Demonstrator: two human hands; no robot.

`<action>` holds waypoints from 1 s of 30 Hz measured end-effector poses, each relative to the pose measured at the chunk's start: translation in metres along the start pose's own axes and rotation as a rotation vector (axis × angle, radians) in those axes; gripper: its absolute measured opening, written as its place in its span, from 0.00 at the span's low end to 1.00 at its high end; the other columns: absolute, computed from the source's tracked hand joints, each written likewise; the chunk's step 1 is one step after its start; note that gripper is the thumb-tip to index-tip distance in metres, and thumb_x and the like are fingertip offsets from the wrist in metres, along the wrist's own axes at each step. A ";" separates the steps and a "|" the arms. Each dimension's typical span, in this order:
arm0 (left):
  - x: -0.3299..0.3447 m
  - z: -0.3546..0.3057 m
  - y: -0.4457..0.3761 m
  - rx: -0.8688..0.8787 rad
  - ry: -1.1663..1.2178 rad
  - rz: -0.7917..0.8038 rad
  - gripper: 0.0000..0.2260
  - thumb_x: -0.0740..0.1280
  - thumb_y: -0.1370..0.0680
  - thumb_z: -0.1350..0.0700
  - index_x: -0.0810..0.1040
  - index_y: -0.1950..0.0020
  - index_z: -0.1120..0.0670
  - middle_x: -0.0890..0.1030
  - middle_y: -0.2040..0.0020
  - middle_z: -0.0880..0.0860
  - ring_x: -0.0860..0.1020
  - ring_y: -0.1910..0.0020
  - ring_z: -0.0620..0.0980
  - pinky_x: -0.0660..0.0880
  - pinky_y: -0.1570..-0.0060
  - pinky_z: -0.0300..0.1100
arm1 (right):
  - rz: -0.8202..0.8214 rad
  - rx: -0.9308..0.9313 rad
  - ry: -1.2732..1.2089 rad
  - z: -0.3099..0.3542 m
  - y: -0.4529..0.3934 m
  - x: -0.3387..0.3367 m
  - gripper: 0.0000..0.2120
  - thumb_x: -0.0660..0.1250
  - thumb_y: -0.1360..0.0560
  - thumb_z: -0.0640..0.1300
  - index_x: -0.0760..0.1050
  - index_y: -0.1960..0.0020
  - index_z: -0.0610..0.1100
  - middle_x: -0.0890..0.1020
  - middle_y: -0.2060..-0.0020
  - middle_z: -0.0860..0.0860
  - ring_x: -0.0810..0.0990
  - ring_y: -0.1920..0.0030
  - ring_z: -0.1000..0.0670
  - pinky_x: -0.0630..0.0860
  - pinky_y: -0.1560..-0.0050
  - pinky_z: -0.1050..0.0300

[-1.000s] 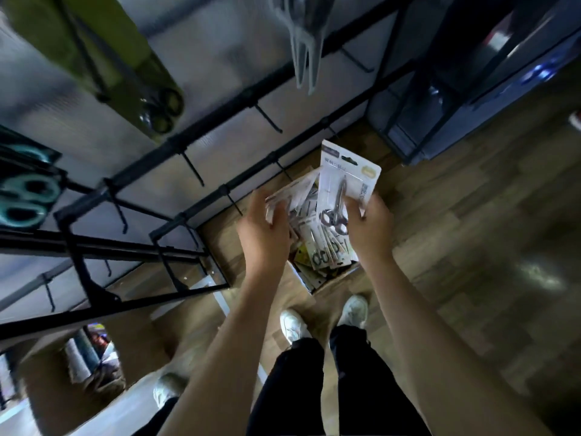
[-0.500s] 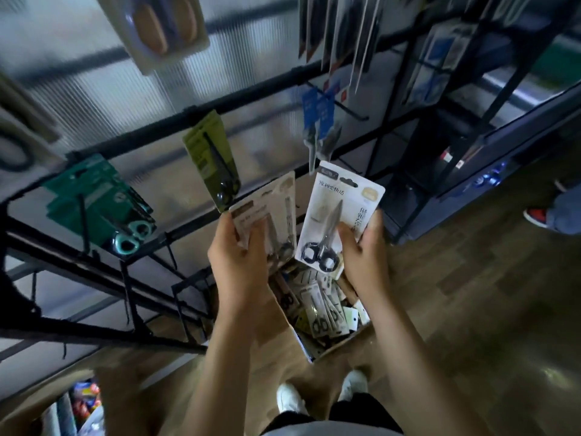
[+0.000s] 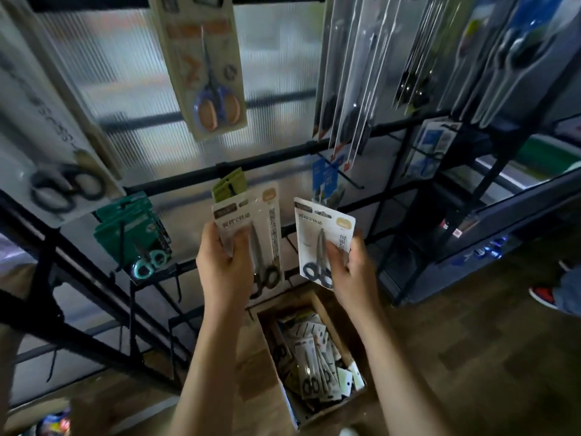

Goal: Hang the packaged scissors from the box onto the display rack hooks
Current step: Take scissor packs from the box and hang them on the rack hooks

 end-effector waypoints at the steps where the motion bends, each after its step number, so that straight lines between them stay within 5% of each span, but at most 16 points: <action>1: 0.003 -0.005 -0.001 0.005 0.006 -0.002 0.11 0.65 0.22 0.60 0.68 0.58 0.46 0.75 0.60 0.44 0.73 0.64 0.32 0.70 0.66 0.27 | 0.004 -0.015 -0.004 0.004 -0.004 -0.003 0.08 0.60 0.20 0.41 0.67 0.42 0.47 0.75 0.51 0.61 0.74 0.53 0.75 0.72 0.60 0.76; 5: 0.013 -0.022 -0.005 0.034 0.045 -0.014 0.10 0.65 0.22 0.61 0.71 0.57 0.47 0.77 0.60 0.45 0.75 0.64 0.34 0.71 0.66 0.27 | 0.024 -0.068 -0.014 0.020 -0.024 -0.012 0.06 0.60 0.20 0.40 0.67 0.44 0.47 0.74 0.53 0.63 0.74 0.55 0.76 0.71 0.62 0.77; 9: 0.018 -0.035 -0.012 0.045 0.066 -0.051 0.05 0.65 0.22 0.61 0.71 0.57 0.61 0.75 0.64 0.51 0.71 0.69 0.39 0.68 0.70 0.30 | 0.034 -0.114 -0.049 0.029 -0.044 -0.016 0.10 0.60 0.20 0.39 0.68 0.40 0.48 0.77 0.52 0.62 0.76 0.54 0.72 0.72 0.61 0.76; 13: 0.019 -0.049 -0.019 0.059 0.084 -0.097 0.09 0.65 0.22 0.61 0.71 0.58 0.48 0.77 0.62 0.45 0.74 0.66 0.36 0.70 0.66 0.28 | 0.051 -0.147 -0.036 0.037 -0.060 -0.018 0.08 0.60 0.20 0.39 0.69 0.43 0.48 0.78 0.56 0.62 0.77 0.56 0.70 0.74 0.60 0.74; 16: 0.017 -0.054 -0.023 0.062 0.092 -0.126 0.07 0.65 0.22 0.60 0.73 0.53 0.47 0.80 0.56 0.45 0.78 0.57 0.38 0.74 0.58 0.32 | 0.077 -0.159 -0.062 0.041 -0.071 -0.015 0.08 0.59 0.20 0.41 0.70 0.41 0.48 0.81 0.49 0.55 0.79 0.51 0.64 0.78 0.54 0.68; 20: 0.014 -0.059 -0.029 0.079 0.066 -0.170 0.04 0.64 0.21 0.61 0.74 0.51 0.52 0.79 0.57 0.43 0.77 0.58 0.34 0.72 0.61 0.27 | 0.120 -0.191 -0.143 0.050 -0.080 -0.007 0.15 0.59 0.20 0.40 0.69 0.34 0.43 0.78 0.41 0.53 0.77 0.41 0.59 0.75 0.43 0.67; 24: 0.010 -0.063 -0.033 0.086 0.056 -0.207 0.04 0.64 0.21 0.63 0.73 0.49 0.55 0.79 0.56 0.43 0.76 0.59 0.31 0.71 0.63 0.24 | 0.173 -0.237 -0.203 0.061 -0.086 0.000 0.13 0.60 0.21 0.38 0.70 0.40 0.52 0.78 0.43 0.55 0.76 0.43 0.64 0.73 0.49 0.73; 30: -0.002 -0.069 -0.040 0.101 0.055 -0.271 0.09 0.64 0.22 0.61 0.71 0.43 0.52 0.78 0.52 0.42 0.77 0.55 0.33 0.73 0.59 0.26 | 0.125 -0.283 -0.157 0.066 -0.096 0.005 0.07 0.62 0.21 0.42 0.74 0.44 0.47 0.82 0.48 0.54 0.80 0.48 0.61 0.75 0.51 0.68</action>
Point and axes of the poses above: each hand's wrist, its own y-axis away from the middle knuckle, its own x-axis out of the palm, z = x × y, the point moved 7 cm from there along -y, towards the middle knuckle
